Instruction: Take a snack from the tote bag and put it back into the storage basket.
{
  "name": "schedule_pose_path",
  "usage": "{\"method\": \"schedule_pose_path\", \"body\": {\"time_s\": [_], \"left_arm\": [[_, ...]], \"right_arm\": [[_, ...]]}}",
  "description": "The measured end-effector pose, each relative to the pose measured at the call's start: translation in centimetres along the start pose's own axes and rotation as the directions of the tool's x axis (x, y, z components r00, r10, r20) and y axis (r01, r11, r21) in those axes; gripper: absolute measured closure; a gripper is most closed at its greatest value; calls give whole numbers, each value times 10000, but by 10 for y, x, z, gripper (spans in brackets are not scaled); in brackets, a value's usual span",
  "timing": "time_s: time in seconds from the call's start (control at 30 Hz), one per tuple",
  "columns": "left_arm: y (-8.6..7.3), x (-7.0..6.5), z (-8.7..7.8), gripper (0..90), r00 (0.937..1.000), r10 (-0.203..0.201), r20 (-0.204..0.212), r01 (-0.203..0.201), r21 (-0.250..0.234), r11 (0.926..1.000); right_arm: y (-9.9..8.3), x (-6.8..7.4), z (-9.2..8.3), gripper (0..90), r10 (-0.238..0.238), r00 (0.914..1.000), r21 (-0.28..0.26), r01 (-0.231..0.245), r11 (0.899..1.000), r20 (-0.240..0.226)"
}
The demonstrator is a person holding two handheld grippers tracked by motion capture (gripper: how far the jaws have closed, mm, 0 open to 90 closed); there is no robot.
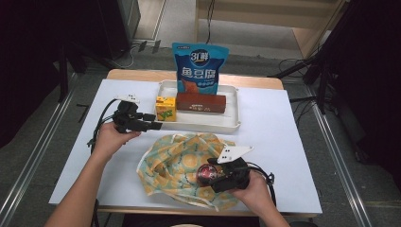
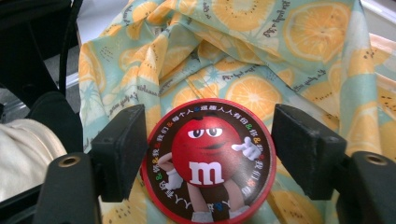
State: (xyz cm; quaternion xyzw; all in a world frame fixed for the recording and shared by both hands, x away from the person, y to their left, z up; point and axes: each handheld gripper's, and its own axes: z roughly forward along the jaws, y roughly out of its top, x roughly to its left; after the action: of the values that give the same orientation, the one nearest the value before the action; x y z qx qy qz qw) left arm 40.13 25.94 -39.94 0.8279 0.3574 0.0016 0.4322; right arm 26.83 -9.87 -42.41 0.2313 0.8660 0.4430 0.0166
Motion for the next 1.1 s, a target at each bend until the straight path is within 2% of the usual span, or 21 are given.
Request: {"method": "schedule_pose_path", "body": {"time_s": [0.27,0.5,0.7,0.87,1.1], "left_arm": [[0,2,-1,415,10000,-68,-20,68,-81,9999],[0,2,0,415,9999,-112,5,112,-60,9999],[0,3,-1,415,10000,-95,-16,95,-72,9999],[0,3,-1,415,10000,-81,-25,81,-62,9999],[0,4,-2,415,9999,-119,-32,118,-133,9998]], "right_arm": [[-5,4,8,229,-180,9995,270,173,9995,256],[-11,-1,15,208,-46,9998,91,48,9999,-180],[-14,1,20,195,-284,9996,494,284,9984,-8],[-15,-2,21,194,-216,9996,505,225,9985,-190],[-12,-2,21,209,-456,9990,599,457,9972,-28]]}}
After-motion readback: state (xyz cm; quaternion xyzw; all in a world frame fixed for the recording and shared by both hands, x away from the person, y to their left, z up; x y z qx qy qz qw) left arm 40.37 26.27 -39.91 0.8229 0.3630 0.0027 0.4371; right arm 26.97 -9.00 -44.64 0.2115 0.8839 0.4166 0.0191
